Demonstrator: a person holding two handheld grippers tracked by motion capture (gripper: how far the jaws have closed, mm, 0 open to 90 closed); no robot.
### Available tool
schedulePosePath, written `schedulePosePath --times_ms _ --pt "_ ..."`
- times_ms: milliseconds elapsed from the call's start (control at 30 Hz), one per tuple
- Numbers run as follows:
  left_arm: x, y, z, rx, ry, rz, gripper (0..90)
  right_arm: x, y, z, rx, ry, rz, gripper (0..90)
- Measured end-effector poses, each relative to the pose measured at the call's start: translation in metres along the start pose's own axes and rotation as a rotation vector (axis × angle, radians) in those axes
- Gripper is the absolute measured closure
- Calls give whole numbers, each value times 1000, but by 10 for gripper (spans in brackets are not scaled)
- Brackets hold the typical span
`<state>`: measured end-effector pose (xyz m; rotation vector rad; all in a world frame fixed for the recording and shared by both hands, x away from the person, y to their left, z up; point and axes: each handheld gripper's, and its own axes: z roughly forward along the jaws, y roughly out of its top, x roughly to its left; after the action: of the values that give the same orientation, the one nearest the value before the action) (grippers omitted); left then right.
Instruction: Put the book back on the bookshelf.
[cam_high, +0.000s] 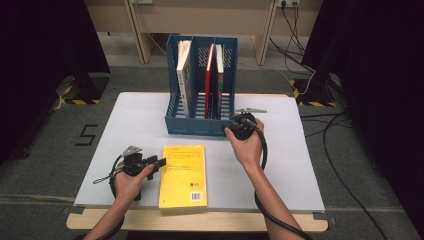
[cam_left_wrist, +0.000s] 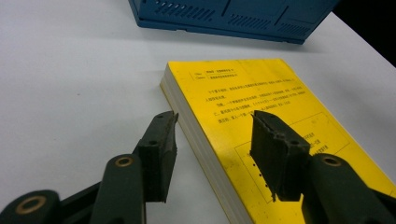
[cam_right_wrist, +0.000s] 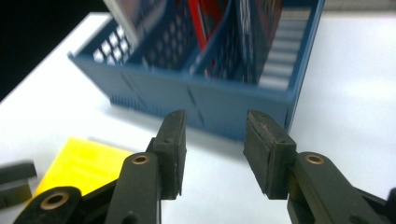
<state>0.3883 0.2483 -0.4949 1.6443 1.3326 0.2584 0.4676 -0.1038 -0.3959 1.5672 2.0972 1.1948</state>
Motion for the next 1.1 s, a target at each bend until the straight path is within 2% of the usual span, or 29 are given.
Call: schedulePosePath --times_ms 133,367,467,667,733,900,1100 --pt "1 -2 0 7 -3 -9 513 -4 -19 5 50 9 14 592" --pt "0 -1 -4 -13 -1 -8 570 1 -41 17 134 48 43 580" --pt "0 1 -1 -10 -22 -32 589 4 -47 23 154 56 47 569" --pt "-4 -1 8 33 -42 -27 600 12 -50 30 186 80 45 558" --pt "-5 -1 10 38 -27 -6 598 13 -50 31 194 80 37 556" --pt "-5 -1 11 47 -18 0 616 13 -48 33 204 83 36 542" --pt "-14 -2 18 63 -48 14 626 13 -49 37 214 94 33 542"
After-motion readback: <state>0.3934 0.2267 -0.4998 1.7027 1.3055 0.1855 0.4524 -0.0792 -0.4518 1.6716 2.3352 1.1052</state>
